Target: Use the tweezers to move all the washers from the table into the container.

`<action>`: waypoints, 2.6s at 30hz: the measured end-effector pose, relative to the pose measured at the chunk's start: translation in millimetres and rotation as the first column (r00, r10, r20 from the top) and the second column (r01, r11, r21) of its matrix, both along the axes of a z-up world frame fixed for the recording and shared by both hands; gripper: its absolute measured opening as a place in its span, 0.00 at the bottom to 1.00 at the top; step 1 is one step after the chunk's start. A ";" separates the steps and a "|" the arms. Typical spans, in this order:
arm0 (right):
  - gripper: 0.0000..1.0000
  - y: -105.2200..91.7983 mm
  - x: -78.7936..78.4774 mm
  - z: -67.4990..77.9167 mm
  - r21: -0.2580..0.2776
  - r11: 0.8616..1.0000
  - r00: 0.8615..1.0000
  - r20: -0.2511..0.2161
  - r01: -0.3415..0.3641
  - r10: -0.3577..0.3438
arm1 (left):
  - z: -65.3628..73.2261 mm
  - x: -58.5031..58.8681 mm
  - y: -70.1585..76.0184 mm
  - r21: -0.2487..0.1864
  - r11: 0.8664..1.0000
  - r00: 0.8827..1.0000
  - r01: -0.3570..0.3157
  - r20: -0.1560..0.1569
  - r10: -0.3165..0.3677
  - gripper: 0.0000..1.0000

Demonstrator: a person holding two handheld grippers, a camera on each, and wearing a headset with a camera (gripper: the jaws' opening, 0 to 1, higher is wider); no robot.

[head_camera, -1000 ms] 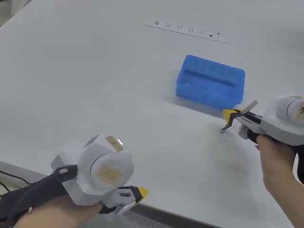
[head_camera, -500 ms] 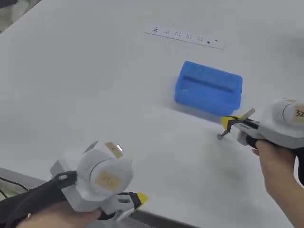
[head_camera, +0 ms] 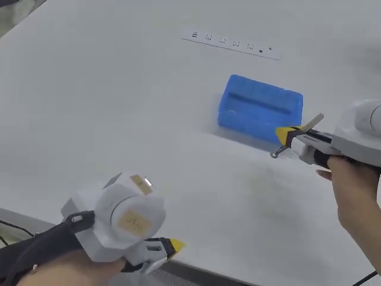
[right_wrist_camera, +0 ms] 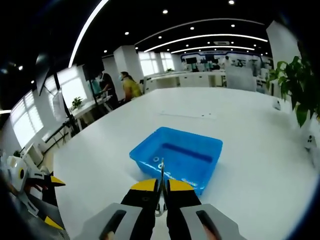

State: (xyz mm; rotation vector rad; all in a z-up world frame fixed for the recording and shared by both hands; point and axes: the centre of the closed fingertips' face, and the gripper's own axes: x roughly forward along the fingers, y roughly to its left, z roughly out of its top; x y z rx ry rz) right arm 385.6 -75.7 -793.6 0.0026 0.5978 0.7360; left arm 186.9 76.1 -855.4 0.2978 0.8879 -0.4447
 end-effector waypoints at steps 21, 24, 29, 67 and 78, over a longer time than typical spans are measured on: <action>0.03 -2.7 71.0 13.2 0.000 0.997 0.990 0.121 0.079 -0.079 | -0.9 -0.6 -0.5 0.003 1.000 1.000 0.005 -0.004 -0.005 0.84; 0.03 -1.2 75.8 -2.1 -0.019 0.997 0.993 0.091 0.074 -0.072 | -1.5 -1.0 -0.4 0.002 1.000 1.000 0.004 -0.009 -0.004 0.84; 0.03 -0.3 81.0 -22.3 -0.084 0.995 0.995 0.087 0.058 -0.051 | -2.2 -1.4 -0.2 0.002 1.000 1.000 0.002 -0.015 -0.002 0.83; 0.03 22.0 -24.8 17.8 -0.239 0.899 0.916 0.075 -0.367 0.394 | -0.7 -2.0 -4.0 0.000 1.000 1.000 0.021 -0.013 -0.021 0.65; 0.03 6.3 -103.2 -60.6 -0.412 0.614 0.738 -0.322 -0.673 0.593 | 1.6 -0.8 -3.1 -0.008 1.000 1.000 0.007 -0.002 -0.007 0.58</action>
